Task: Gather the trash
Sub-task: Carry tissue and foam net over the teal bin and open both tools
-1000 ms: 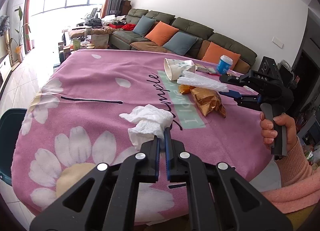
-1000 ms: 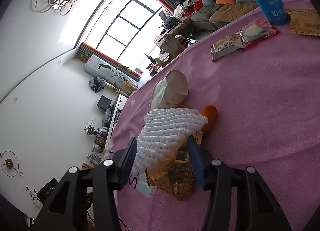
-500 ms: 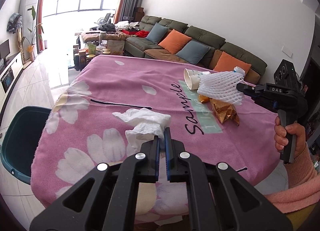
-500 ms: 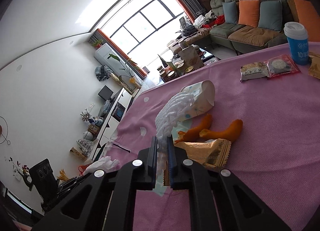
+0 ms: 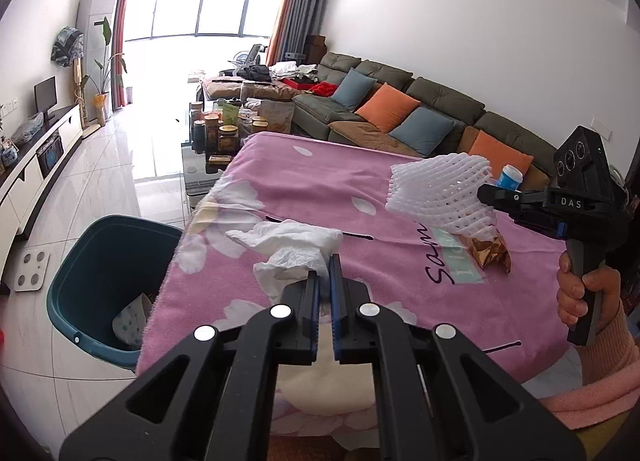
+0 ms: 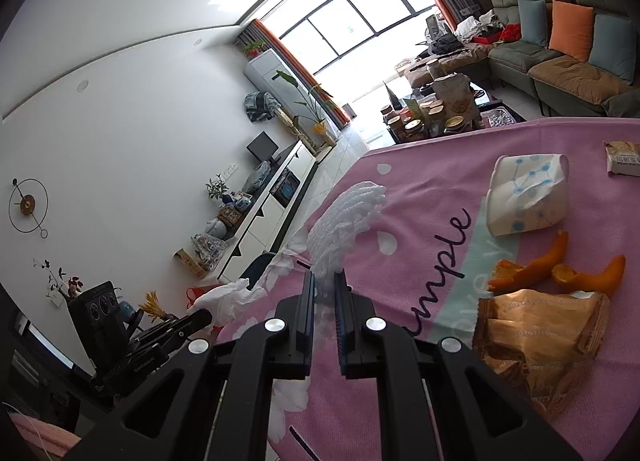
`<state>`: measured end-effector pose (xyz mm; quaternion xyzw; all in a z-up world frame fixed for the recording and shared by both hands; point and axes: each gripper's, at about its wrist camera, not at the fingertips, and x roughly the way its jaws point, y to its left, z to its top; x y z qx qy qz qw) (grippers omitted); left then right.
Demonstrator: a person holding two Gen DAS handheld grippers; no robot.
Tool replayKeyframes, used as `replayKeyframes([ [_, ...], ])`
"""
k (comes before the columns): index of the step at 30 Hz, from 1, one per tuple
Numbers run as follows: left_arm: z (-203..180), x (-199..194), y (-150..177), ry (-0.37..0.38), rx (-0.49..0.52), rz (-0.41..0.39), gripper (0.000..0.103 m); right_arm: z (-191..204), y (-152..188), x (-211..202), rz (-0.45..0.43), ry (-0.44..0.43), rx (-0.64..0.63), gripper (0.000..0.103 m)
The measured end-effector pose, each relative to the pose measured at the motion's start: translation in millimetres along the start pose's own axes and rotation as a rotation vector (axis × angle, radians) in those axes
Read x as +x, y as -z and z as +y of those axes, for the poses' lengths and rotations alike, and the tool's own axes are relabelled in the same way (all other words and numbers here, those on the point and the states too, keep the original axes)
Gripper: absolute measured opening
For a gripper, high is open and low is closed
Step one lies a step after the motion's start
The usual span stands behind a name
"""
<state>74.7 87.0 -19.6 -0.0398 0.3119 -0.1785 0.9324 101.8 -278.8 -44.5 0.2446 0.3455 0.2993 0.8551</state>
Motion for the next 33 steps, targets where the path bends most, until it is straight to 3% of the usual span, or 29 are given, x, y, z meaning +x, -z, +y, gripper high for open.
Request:
replayKeyframes([
  [16, 68, -26, -1, -0.157, -0.090, -0.034, 0.005, 62, -11, 82, 0.130, -0.140, -0.100, 0.008],
  [33, 134, -17, 8, -0.264, -0.176, 0.006, 0.005, 121, -12, 163, 0.264, -0.187, -0.202, 0.008],
])
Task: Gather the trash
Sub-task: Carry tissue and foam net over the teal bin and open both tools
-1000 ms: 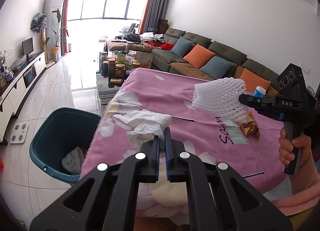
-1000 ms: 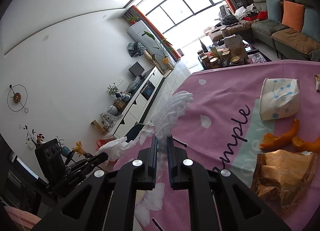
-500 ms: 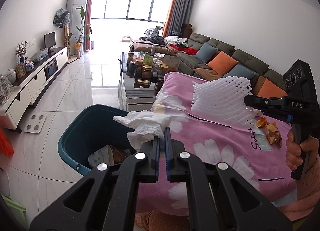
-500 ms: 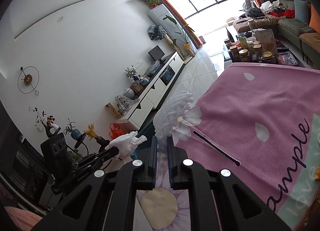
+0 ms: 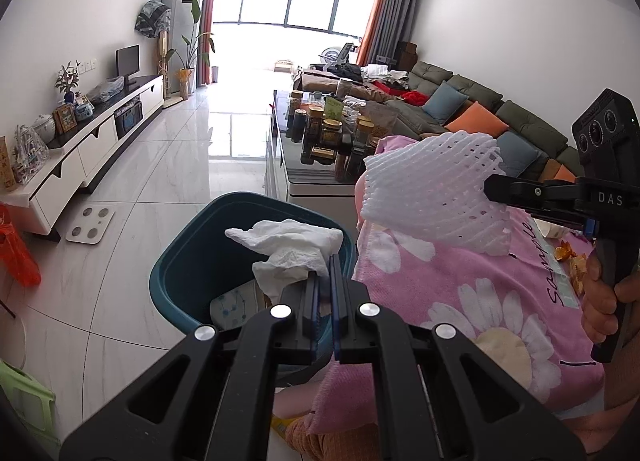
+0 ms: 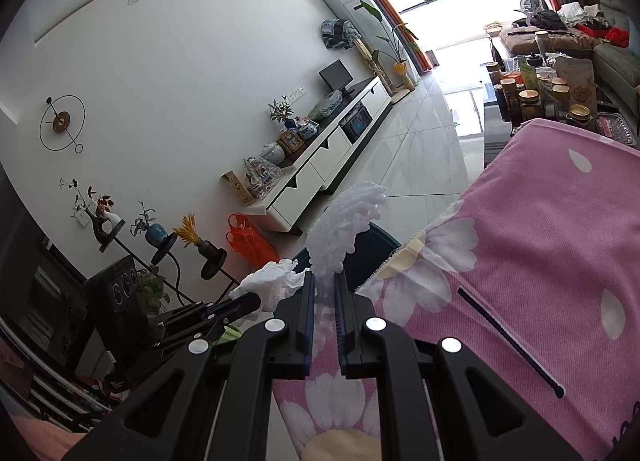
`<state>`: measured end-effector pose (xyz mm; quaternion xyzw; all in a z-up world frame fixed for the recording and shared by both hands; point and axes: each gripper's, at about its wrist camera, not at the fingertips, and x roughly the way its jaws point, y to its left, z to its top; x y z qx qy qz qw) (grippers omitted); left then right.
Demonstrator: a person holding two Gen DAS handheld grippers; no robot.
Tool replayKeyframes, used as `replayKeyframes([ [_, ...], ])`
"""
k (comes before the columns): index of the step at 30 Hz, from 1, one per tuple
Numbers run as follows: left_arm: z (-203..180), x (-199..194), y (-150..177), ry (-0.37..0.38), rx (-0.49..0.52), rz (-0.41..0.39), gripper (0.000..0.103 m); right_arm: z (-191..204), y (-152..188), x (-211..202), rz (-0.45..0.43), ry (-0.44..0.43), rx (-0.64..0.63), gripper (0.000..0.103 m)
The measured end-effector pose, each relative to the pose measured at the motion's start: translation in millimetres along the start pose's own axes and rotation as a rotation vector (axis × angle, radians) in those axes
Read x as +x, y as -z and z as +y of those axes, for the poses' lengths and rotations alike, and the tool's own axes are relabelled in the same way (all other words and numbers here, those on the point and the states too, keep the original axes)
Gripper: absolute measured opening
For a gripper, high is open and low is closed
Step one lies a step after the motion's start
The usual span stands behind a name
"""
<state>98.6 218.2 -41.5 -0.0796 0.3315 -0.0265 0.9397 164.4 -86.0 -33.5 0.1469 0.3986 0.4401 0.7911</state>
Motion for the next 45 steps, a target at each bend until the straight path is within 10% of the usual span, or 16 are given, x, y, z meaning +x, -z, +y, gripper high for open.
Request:
replayKeyframes([
  [38, 43, 109, 4, -0.060, -0.101, 0.158, 0.006, 19, -13, 148, 0.235, 0.090, -0.009, 0.011],
  [45, 46, 123, 5, -0.072, -0.128, 0.162, 0.025, 10, -12, 152, 0.237, 0.116, 0.019, 0.013],
])
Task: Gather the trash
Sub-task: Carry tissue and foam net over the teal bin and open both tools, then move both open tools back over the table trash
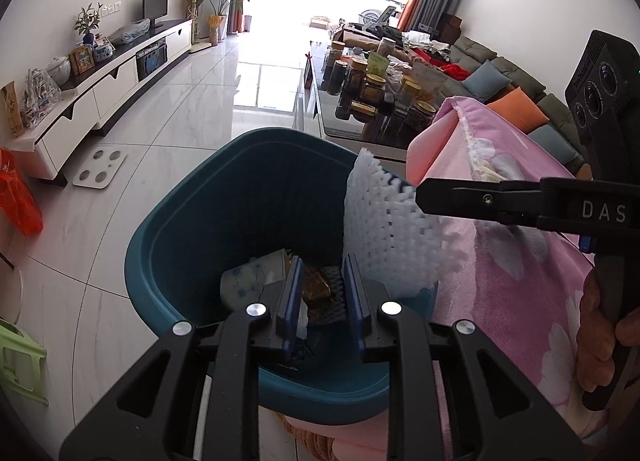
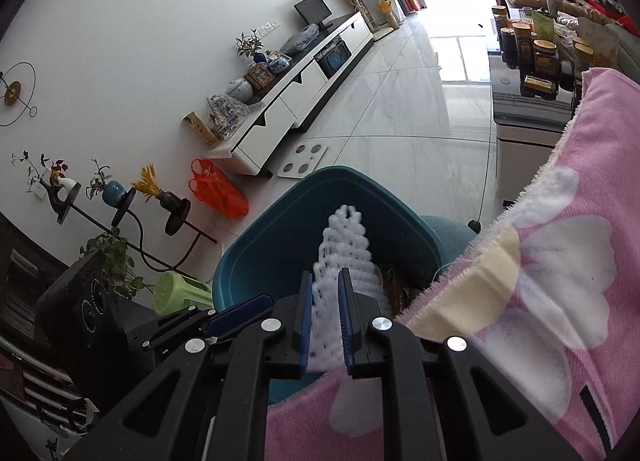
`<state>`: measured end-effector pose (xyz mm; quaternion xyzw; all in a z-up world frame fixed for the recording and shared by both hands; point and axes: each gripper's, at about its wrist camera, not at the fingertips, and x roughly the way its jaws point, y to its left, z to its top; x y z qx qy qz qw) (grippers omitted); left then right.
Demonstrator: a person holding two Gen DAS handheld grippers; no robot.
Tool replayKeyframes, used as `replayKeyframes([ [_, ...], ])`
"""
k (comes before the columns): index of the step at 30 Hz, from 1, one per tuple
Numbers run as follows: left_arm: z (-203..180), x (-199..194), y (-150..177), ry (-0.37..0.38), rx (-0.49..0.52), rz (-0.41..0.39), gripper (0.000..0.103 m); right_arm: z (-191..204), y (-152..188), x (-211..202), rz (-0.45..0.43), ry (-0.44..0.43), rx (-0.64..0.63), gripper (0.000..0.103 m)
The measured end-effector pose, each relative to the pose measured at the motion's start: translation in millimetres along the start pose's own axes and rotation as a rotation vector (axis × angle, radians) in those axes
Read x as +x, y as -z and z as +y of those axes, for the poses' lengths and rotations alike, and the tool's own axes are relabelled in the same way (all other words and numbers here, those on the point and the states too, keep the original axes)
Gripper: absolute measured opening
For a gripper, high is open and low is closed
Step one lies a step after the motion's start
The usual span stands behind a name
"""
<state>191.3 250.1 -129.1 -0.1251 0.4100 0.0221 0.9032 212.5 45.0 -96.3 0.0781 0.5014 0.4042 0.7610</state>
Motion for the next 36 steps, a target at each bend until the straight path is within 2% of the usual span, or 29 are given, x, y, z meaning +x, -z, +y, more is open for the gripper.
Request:
replayKeyframes([
  [2, 0, 1, -1, -0.006, -0.008, -0.004, 0.033, -1, 1, -4, -0.008, 0.002, 0.003, 0.018],
  [4, 0, 0, -2, -0.009, -0.011, -0.011, 0.035, -3, 2, -8, -0.020, 0.005, 0.004, 0.026],
  [12, -9, -33, 5, -0.012, 0.018, -0.075, 0.044, -5, 13, -31, -0.049, -0.018, -0.005, 0.026],
  [16, -27, -57, 7, 0.003, 0.063, -0.128, 0.054, -3, 24, -59, -0.095, -0.012, -0.041, 0.028],
  [20, -52, -78, 14, 0.048, 0.123, -0.166, 0.059, -9, 39, -93, -0.149, 0.007, -0.063, 0.036],
  [23, -76, -89, 21, 0.101, 0.169, -0.178, 0.062, -18, 53, -120, -0.189, 0.034, -0.064, 0.037],
  [36, -194, -92, 54, 0.327, 0.366, -0.121, 0.063, -77, 113, -228, -0.344, 0.182, 0.028, 0.041],
])
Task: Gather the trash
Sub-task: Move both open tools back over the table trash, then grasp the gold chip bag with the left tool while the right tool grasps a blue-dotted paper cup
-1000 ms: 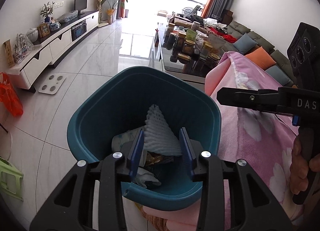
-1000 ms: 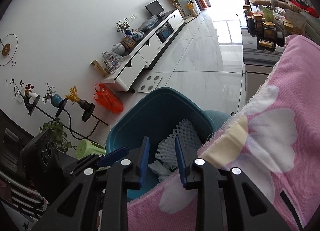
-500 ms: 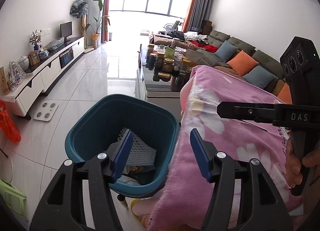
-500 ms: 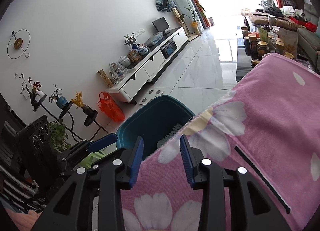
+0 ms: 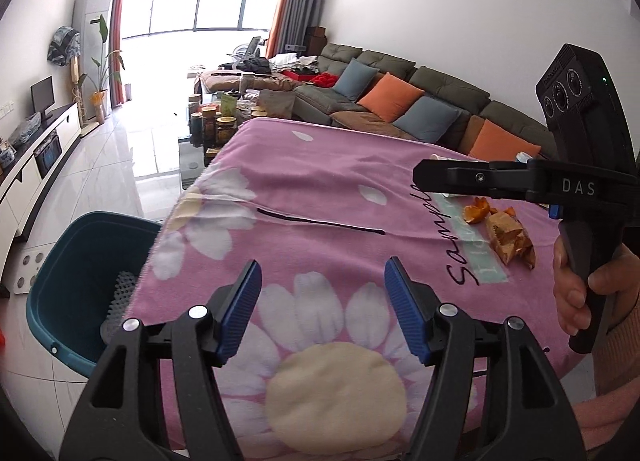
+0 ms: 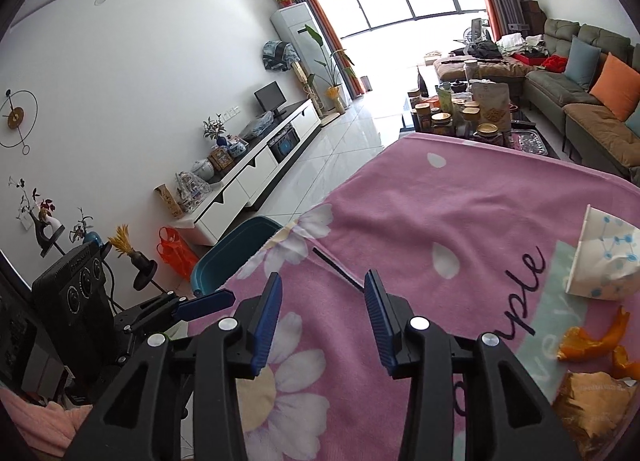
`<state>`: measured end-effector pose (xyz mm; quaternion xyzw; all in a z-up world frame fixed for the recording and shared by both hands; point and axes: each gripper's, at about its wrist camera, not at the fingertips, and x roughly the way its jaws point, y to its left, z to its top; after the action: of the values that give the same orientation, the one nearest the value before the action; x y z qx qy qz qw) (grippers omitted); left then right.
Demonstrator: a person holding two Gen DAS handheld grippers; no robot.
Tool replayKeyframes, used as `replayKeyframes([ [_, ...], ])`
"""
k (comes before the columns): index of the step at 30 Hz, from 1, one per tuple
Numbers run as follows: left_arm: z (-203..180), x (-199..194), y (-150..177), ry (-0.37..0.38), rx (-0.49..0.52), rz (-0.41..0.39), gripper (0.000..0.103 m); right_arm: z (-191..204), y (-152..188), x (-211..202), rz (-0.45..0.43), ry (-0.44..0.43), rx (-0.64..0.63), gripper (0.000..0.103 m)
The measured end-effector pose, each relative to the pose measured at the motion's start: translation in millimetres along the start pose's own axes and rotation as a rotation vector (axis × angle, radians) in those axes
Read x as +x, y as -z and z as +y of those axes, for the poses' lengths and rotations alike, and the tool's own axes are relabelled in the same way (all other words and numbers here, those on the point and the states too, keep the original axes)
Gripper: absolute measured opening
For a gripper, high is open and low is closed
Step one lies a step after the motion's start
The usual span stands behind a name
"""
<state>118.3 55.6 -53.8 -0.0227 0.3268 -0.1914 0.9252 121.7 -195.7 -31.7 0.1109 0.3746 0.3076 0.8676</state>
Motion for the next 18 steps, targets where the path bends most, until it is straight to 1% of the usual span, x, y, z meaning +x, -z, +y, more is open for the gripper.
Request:
replayKeyframes([
  [8, -63, 29, -4, 0.145, 0.073, 0.043, 0.063, -64, 11, -51, -0.067, 0.130, 0.105, 0.041],
  [12, -92, 47, -6, 0.211, 0.096, 0.079, 0.063, -96, 14, -67, -0.096, 0.194, 0.162, 0.041],
  [15, -109, 62, -7, 0.244, 0.110, 0.110, 0.063, -119, 12, -74, -0.113, 0.228, 0.196, 0.041],
  [17, -118, 72, -8, 0.264, 0.117, 0.130, 0.062, -131, 10, -77, -0.124, 0.250, 0.212, 0.042],
  [18, -123, 76, -9, 0.275, 0.121, 0.138, 0.062, -137, 10, -78, -0.128, 0.262, 0.217, 0.045],
])
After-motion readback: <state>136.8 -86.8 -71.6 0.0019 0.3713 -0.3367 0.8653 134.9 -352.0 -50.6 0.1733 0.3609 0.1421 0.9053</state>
